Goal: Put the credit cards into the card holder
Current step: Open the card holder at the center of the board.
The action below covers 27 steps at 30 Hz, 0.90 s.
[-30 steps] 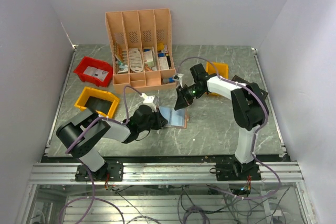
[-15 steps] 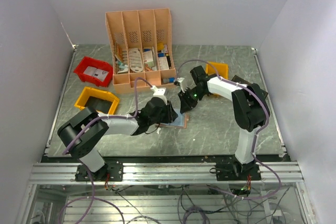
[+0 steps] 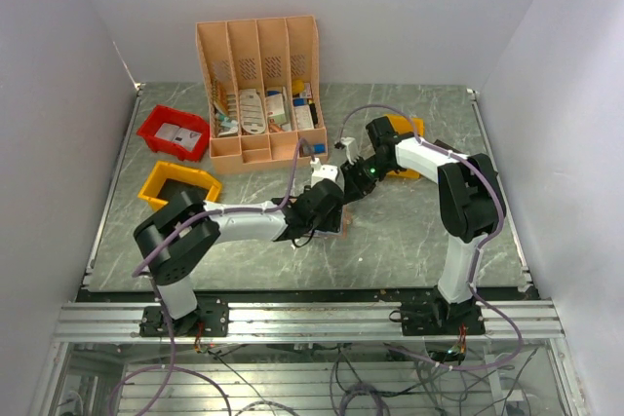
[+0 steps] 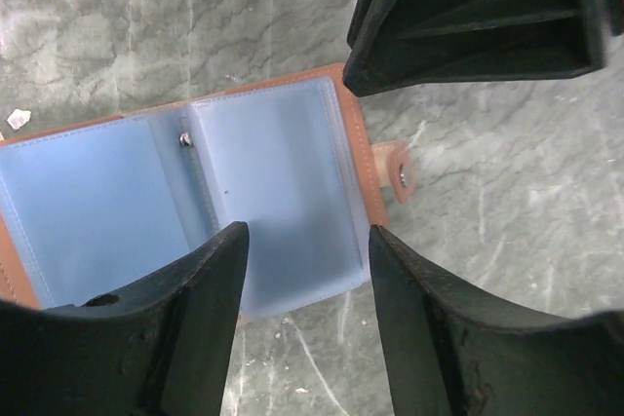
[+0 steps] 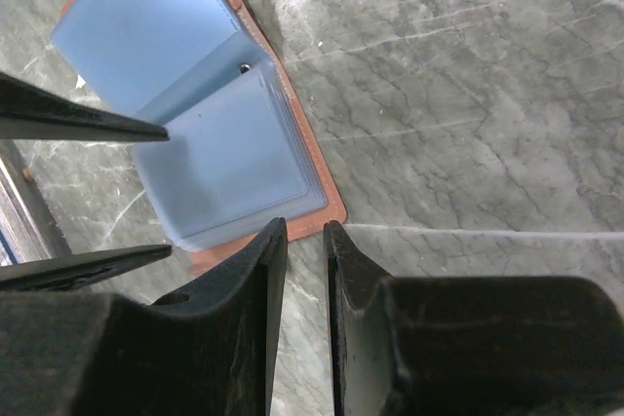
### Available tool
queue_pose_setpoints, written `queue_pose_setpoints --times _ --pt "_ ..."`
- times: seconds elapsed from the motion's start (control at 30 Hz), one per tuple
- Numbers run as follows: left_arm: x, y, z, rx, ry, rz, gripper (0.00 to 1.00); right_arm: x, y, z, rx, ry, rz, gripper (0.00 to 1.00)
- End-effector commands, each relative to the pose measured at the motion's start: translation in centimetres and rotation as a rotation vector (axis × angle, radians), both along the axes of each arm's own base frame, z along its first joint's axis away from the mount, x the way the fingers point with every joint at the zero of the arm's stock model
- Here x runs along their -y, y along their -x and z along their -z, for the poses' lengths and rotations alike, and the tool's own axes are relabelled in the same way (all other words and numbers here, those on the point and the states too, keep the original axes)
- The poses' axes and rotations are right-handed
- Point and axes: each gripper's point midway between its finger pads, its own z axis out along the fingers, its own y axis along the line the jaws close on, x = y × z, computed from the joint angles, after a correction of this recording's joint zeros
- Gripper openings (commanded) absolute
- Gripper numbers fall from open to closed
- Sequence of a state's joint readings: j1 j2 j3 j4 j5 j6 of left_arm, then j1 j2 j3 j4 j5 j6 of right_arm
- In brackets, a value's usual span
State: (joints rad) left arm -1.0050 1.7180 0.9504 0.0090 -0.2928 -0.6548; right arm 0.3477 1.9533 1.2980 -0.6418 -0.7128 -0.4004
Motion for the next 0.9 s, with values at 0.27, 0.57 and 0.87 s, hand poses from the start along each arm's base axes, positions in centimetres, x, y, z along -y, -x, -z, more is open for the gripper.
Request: queue_pose_setpoints --times 0.27,0.57,0.87 --pt "-0.4 0.1 2.2 -0.029 -0.111 0.014 0.70 -0.5 0.1 -0.4 -0.013 -0.023 -0.014 0.22" --pt "-1.5 0.3 4.0 -0.056 -0.184 -0.008 0.66 -0.7 0.1 -1.0 -0.001 -0.041 -0.018 0.22" --pt "-2.4 0.3 4.5 -0.060 -0.224 -0.018 0.49 -0.8 0.1 -1.2 0.001 -0.049 -0.017 0.22"
